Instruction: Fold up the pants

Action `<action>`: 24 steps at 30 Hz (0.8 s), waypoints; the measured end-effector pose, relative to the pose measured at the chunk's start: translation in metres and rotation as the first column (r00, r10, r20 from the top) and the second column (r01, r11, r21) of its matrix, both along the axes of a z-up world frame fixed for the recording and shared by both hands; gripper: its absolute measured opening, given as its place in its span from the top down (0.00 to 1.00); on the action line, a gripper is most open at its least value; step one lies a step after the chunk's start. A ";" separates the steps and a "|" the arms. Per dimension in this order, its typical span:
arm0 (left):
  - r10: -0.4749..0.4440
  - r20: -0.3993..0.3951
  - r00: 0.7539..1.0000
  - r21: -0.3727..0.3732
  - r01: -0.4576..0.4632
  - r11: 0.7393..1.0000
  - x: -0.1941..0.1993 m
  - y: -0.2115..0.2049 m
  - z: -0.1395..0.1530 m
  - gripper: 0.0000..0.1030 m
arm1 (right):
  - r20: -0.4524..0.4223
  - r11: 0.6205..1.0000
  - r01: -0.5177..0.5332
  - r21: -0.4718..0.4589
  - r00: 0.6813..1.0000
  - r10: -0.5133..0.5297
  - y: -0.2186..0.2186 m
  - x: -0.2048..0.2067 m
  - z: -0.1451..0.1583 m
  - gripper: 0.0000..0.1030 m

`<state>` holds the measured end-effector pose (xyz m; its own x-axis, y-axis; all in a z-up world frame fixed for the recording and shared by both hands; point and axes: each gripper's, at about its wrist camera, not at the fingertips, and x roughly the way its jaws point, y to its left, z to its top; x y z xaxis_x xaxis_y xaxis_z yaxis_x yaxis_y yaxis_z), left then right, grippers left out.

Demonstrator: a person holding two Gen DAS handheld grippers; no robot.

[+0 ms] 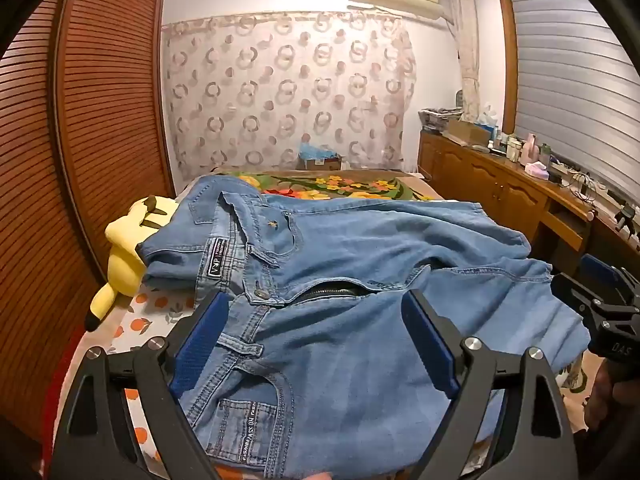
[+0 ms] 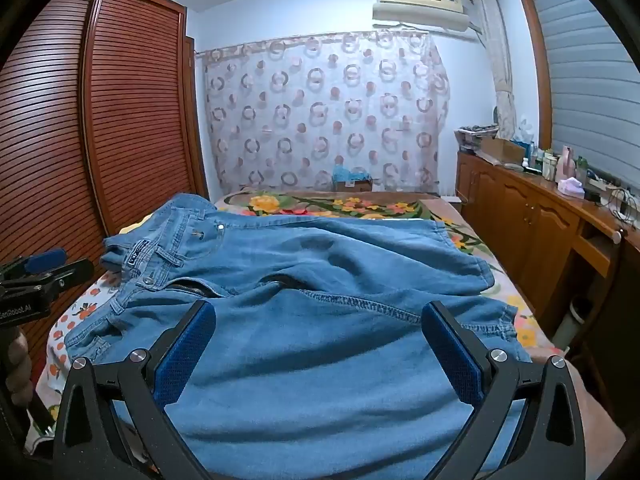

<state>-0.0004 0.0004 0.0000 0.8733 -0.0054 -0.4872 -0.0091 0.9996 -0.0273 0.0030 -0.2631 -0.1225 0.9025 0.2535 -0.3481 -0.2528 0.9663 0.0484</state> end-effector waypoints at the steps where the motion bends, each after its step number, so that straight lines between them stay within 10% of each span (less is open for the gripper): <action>1: 0.002 0.002 1.000 0.006 -0.002 1.000 0.000 0.000 0.000 0.14 | -0.007 1.000 -0.003 -0.001 1.000 0.003 0.000 0.000 0.000 0.01; 24: 0.002 -0.003 1.000 0.011 -0.002 1.000 0.000 0.000 0.000 0.14 | -0.014 1.000 -0.002 -0.008 1.000 0.002 0.000 0.000 0.000 0.01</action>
<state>-0.0007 0.0000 0.0003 0.8719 0.0014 -0.4897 -0.0109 0.9998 -0.0165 0.0026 -0.2632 -0.1220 0.8972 0.2523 -0.3624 -0.2539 0.9662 0.0441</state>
